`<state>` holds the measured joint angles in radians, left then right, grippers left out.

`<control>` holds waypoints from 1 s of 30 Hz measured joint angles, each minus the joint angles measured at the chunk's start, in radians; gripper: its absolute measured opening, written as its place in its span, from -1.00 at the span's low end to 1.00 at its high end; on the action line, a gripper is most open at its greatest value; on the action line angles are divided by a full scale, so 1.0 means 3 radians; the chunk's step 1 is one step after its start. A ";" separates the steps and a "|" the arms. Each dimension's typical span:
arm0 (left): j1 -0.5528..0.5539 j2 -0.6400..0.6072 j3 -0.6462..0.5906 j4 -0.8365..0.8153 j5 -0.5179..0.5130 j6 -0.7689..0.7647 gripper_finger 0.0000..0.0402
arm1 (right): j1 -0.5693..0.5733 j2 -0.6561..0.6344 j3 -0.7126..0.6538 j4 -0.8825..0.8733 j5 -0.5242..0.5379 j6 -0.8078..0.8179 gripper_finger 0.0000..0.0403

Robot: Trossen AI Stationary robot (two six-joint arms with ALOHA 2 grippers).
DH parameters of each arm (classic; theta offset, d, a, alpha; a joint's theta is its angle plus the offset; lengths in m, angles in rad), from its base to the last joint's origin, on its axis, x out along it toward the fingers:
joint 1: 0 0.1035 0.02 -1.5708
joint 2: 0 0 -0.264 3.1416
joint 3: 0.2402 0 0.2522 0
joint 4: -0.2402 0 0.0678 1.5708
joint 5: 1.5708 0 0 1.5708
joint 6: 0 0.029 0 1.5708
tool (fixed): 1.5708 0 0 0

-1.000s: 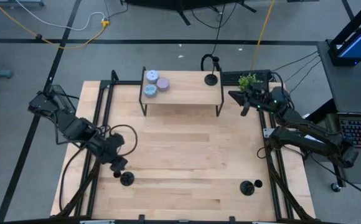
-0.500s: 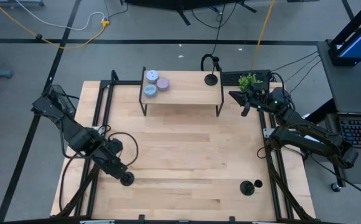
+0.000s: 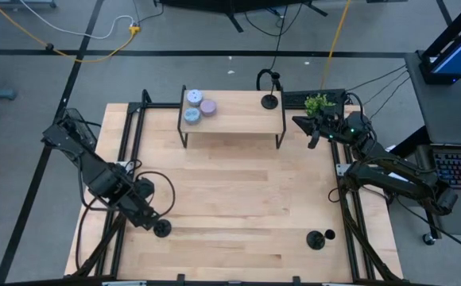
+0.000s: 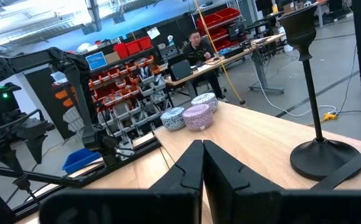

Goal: Pick & Place candle stick holders
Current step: Put the left black candle holder on the shelf

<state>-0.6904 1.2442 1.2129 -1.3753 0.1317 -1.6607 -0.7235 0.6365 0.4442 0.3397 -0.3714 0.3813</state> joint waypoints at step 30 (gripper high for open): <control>-0.0048 0.0532 0.0005 0.0169 -0.0180 0.0364 -0.40 | 0.0000 0.0000 0.0000 -0.0001 0.0004 -0.0001 -1.00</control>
<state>-0.7048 1.4036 1.2144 -1.3246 0.0776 -1.5517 -0.7235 0.6365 0.4442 0.3393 -0.3702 0.3809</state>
